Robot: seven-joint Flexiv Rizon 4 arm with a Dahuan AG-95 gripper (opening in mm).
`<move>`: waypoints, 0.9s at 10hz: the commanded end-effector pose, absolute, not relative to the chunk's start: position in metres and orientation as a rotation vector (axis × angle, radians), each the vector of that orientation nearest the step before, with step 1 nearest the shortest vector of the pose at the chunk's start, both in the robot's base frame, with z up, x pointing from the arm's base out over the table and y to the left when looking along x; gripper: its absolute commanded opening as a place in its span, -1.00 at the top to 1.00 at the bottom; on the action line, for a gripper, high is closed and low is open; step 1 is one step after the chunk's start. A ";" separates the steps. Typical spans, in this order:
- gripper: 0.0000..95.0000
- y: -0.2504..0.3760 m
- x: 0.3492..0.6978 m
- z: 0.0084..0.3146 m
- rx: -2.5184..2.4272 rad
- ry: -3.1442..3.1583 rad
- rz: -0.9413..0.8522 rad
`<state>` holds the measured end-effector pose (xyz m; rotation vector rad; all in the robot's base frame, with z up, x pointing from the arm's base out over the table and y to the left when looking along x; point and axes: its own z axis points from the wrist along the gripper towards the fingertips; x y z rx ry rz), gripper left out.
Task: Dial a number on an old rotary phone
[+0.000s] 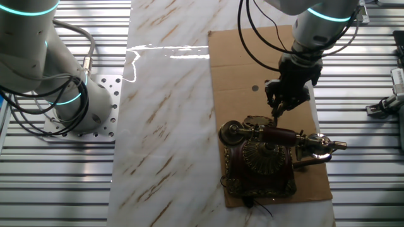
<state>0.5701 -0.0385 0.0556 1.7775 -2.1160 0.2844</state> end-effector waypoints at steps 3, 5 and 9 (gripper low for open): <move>1.00 -0.041 0.570 0.054 1.799 -2.122 0.287; 1.00 -0.044 0.572 0.052 1.809 -2.126 0.276; 1.00 -0.045 0.570 0.050 1.820 -2.118 0.286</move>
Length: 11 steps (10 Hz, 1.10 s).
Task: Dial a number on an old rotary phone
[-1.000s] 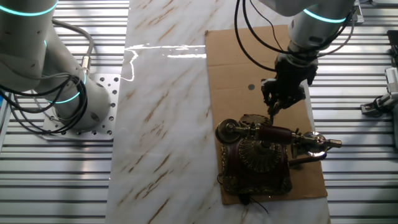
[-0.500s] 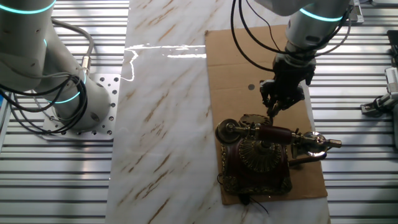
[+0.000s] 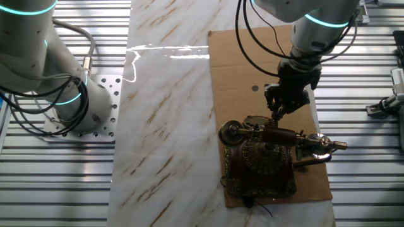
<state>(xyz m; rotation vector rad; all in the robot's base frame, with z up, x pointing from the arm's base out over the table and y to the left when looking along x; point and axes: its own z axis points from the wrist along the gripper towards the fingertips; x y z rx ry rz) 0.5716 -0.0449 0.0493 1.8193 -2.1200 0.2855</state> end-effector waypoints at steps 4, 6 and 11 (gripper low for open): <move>1.00 -0.048 0.570 0.049 1.821 -2.115 0.298; 1.00 -0.050 0.571 0.047 1.821 -2.115 0.300; 1.00 -0.054 0.571 0.045 1.808 -2.135 0.300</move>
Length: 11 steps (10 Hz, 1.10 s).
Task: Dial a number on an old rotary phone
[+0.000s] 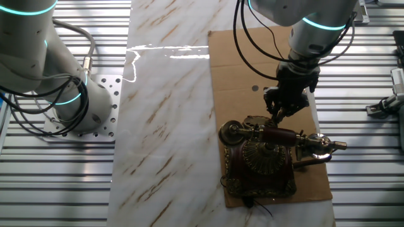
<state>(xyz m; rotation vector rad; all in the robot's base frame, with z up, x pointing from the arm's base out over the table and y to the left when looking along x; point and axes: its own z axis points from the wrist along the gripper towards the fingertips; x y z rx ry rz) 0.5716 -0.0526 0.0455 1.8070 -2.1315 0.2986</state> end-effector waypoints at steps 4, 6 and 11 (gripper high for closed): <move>1.00 -0.055 0.572 0.043 1.803 -2.152 0.291; 1.00 -0.056 0.572 0.042 1.805 -2.154 0.294; 1.00 -0.056 0.571 0.040 1.814 -2.154 0.302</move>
